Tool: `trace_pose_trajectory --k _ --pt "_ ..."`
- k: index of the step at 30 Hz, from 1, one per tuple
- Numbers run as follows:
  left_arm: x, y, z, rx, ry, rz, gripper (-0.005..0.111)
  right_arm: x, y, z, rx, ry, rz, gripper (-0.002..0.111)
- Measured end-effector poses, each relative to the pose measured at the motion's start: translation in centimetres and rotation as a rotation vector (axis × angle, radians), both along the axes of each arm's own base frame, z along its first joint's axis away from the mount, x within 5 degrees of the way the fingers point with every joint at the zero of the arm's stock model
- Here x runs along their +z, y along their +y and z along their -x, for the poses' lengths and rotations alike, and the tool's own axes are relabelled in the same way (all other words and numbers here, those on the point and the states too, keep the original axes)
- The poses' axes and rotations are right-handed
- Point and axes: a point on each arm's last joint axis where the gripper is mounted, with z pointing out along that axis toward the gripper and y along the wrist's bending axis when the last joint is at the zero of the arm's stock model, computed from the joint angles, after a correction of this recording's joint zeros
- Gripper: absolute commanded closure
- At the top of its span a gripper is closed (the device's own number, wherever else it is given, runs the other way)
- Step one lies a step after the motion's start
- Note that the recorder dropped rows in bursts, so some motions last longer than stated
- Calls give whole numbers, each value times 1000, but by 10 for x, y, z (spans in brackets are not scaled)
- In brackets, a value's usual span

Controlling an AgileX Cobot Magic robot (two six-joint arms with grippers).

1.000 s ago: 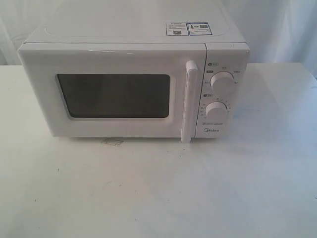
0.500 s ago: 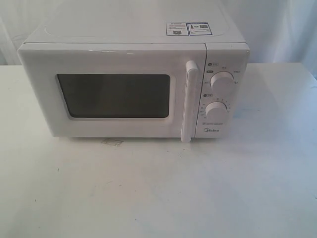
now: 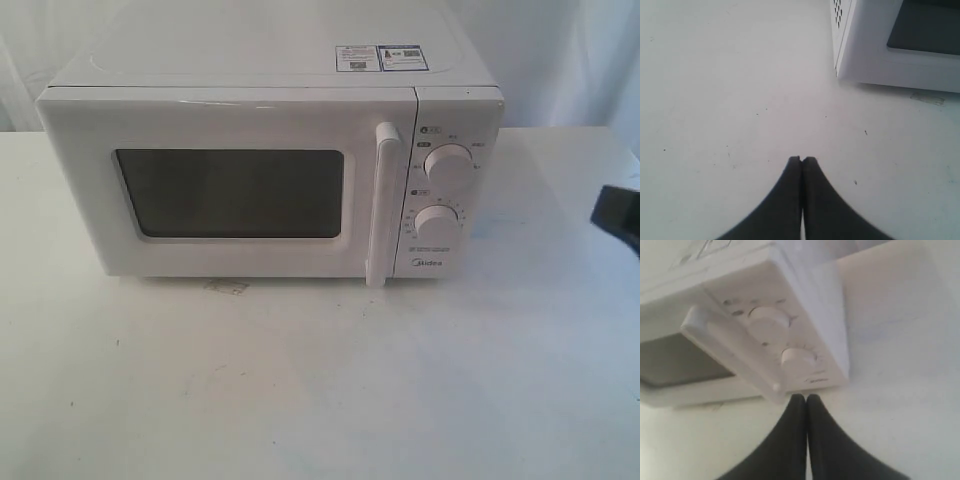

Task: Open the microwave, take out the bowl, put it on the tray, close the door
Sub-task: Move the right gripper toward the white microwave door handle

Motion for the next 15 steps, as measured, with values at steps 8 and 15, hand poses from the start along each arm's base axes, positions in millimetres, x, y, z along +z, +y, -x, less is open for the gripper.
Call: trace_pose_trajectory --k 8,15 --pt "0 0 0 0 0 0 107 -5 49 -3 580 -72 40 108" --pt "0 0 0 0 0 0 107 6 70 5 936 -364 132 108"
